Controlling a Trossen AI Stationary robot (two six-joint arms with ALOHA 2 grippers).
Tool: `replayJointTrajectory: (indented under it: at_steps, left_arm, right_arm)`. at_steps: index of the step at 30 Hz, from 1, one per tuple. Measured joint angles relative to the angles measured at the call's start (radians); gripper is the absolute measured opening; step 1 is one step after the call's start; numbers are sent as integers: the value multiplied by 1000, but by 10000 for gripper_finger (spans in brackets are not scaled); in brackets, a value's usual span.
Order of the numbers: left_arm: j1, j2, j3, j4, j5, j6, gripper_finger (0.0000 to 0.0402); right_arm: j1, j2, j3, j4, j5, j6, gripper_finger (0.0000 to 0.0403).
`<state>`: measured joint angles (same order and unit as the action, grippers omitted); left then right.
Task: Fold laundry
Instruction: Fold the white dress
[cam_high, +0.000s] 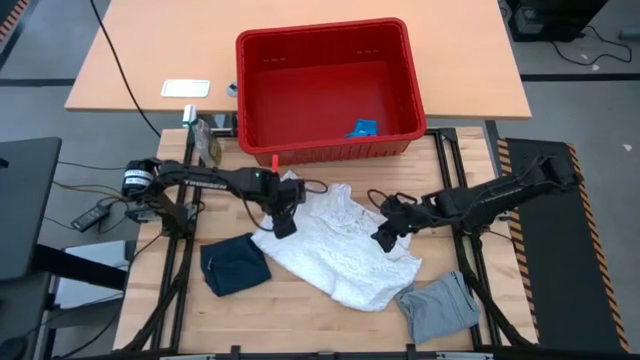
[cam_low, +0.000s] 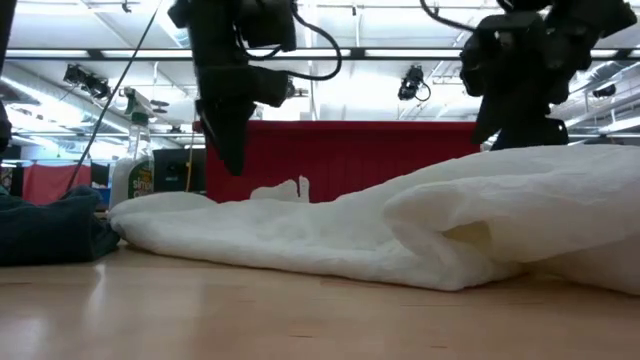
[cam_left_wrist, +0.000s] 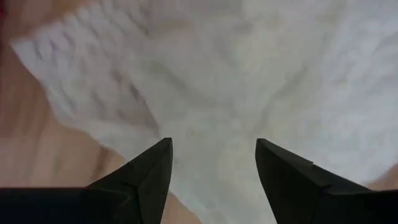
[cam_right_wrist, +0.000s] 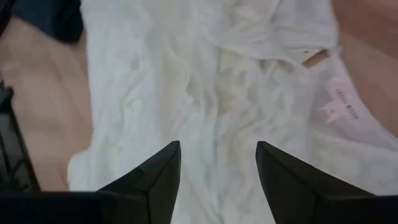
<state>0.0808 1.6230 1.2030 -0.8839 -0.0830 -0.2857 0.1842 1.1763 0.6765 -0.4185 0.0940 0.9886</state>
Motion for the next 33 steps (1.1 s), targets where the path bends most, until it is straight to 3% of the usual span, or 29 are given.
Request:
replayJointTrajectory:
  at_steps: [2,10,16,20,26,33]
  left_arm:
    - [32,0,0,39,7,73,233]
    - [114,0,0,226,194,406,233]
    - [110,63,0,213,314,591,233]
    - [115,126,0,266,289,613,233]
    - [127,170,-1,346,125,491,233]
    - [129,169,-1,329,110,430,233]
  right_arm:
    - [-11,0,-5,2,1,19,215]
    - [26,0,-4,14,18,256,210]
    - [101,0,-4,11,91,456,196]
    - [136,0,-3,-6,149,530,186]
    - [149,0,-3,-49,155,564,173]
    - [147,0,-3,-103,125,559,168]
